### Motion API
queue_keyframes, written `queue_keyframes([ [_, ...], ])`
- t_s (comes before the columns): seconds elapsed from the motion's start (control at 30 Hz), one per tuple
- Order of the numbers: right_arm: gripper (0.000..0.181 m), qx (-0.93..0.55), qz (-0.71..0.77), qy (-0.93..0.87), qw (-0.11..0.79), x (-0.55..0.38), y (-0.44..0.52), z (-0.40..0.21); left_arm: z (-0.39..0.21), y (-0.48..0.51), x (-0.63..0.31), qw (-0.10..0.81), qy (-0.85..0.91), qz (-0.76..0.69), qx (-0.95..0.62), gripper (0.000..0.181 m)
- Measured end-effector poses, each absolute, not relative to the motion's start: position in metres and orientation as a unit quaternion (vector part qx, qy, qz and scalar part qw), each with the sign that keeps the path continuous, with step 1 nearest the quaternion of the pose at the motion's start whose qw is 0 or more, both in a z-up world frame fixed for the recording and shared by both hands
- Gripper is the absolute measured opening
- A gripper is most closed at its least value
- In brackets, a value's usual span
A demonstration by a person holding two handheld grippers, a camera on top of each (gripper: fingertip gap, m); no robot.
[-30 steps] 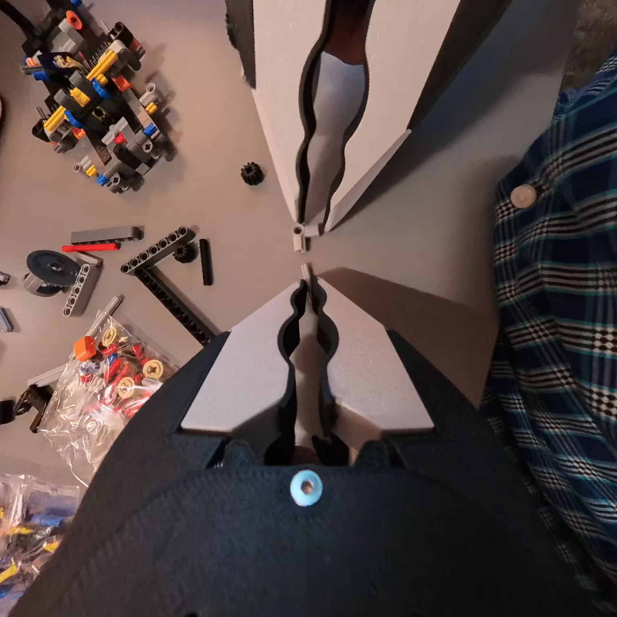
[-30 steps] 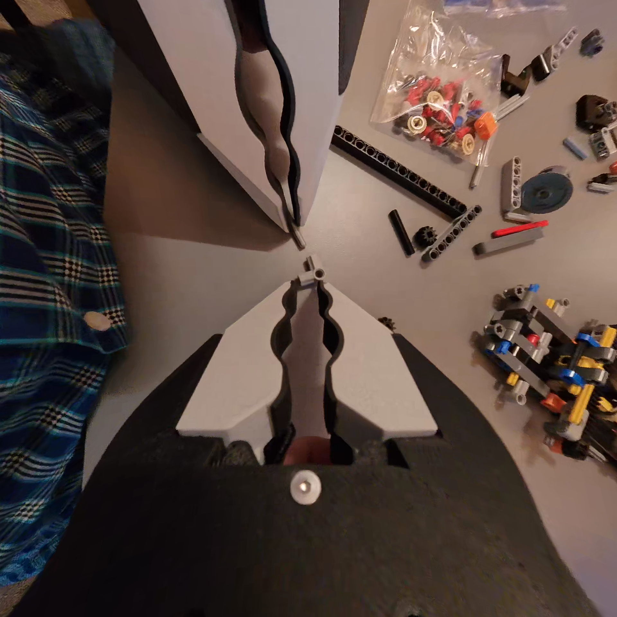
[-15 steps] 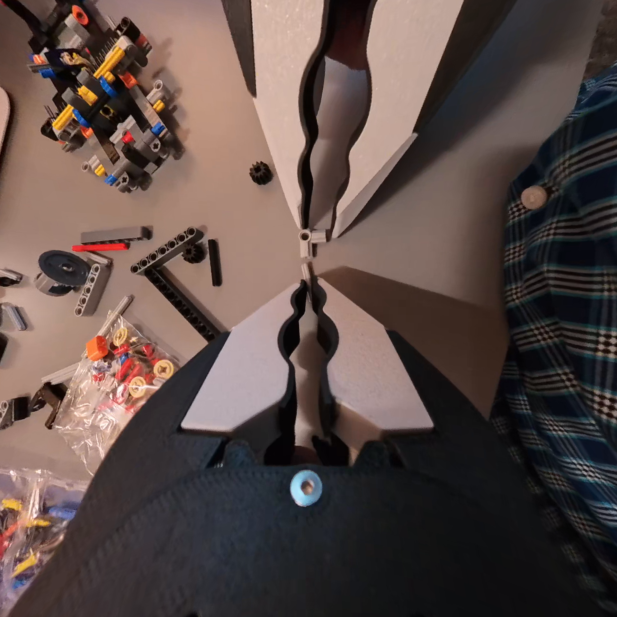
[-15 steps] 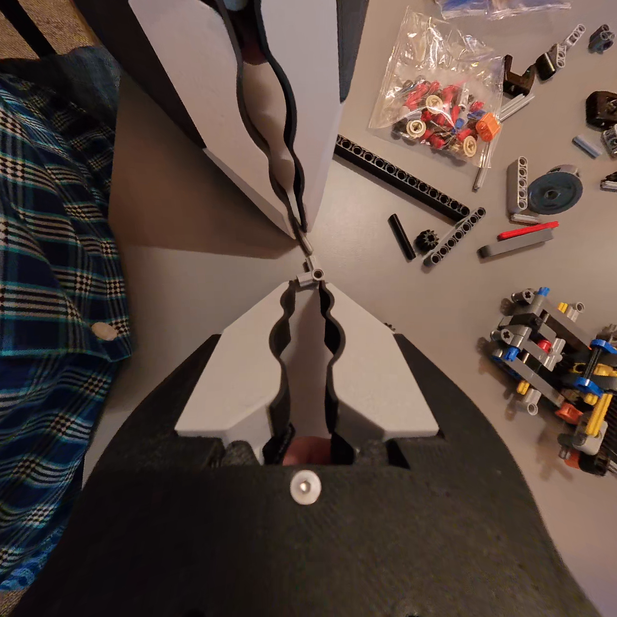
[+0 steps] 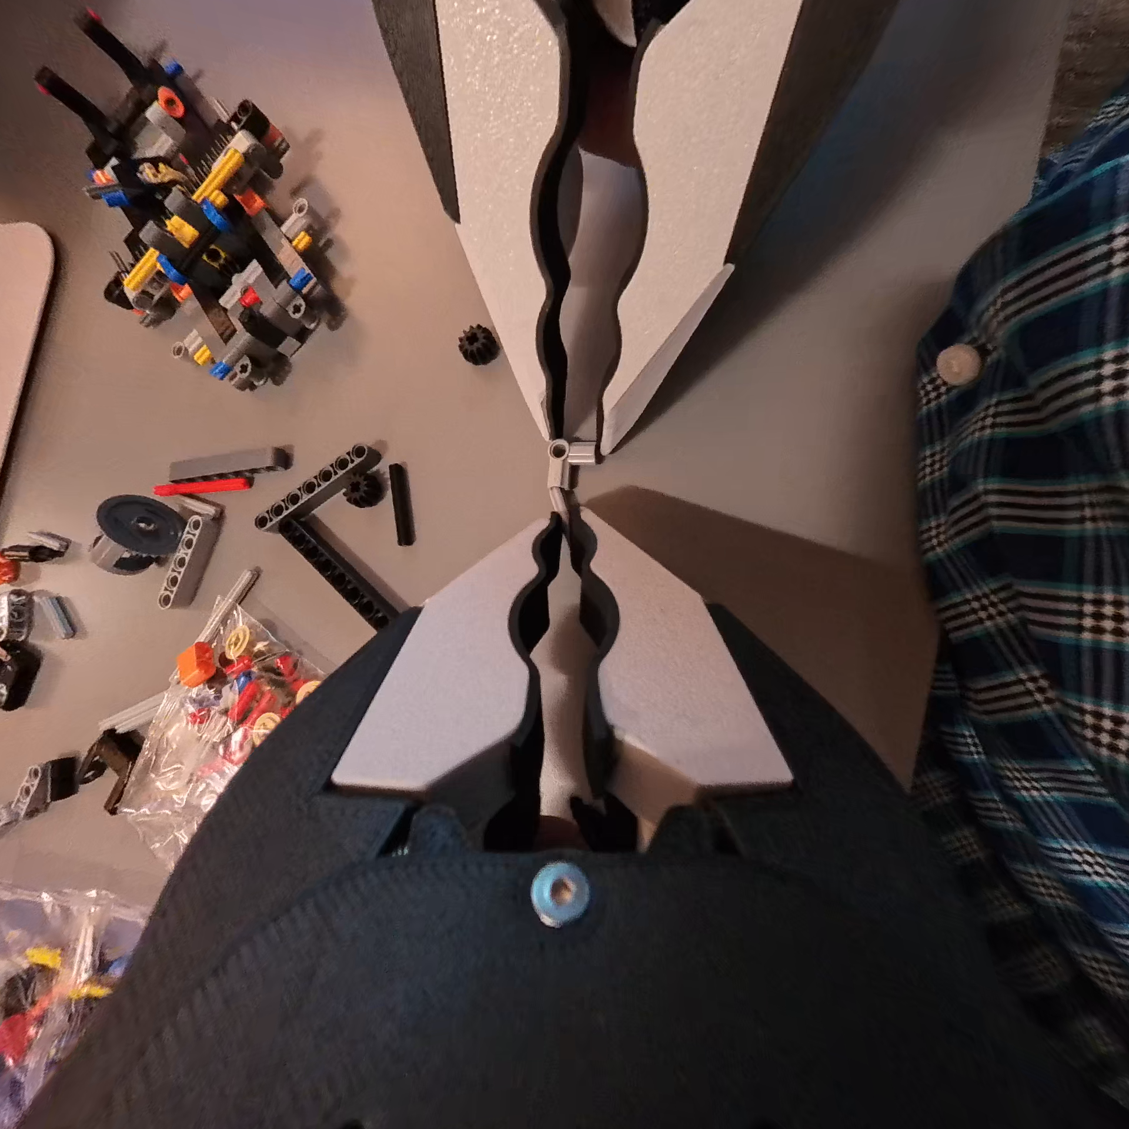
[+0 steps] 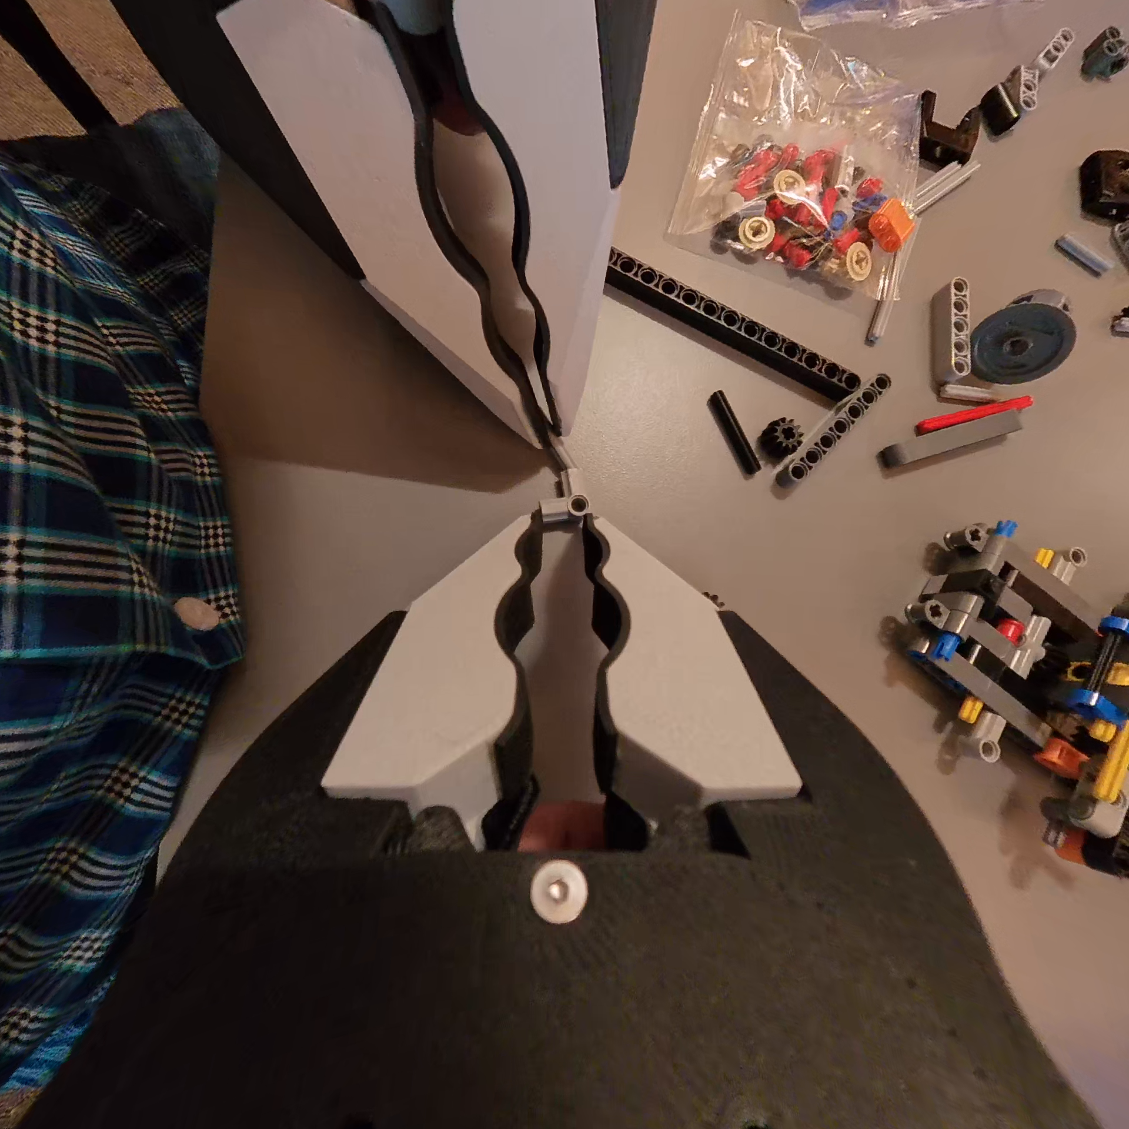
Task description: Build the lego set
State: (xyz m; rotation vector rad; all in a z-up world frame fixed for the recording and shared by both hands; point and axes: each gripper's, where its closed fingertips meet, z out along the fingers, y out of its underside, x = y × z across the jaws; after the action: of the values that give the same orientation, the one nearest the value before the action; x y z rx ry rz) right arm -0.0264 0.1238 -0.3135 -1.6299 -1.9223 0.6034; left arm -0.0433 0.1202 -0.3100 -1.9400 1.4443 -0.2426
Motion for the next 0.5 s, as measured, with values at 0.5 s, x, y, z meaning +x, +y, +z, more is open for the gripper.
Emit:
queue_keyframes([
  [0.5,0.010,-0.610,0.240,-0.710,0.256,-0.0250,0.1275,-0.3138,-0.3119,0.1201,-0.0400,0.362,0.580,-0.117,-0.720,0.000],
])
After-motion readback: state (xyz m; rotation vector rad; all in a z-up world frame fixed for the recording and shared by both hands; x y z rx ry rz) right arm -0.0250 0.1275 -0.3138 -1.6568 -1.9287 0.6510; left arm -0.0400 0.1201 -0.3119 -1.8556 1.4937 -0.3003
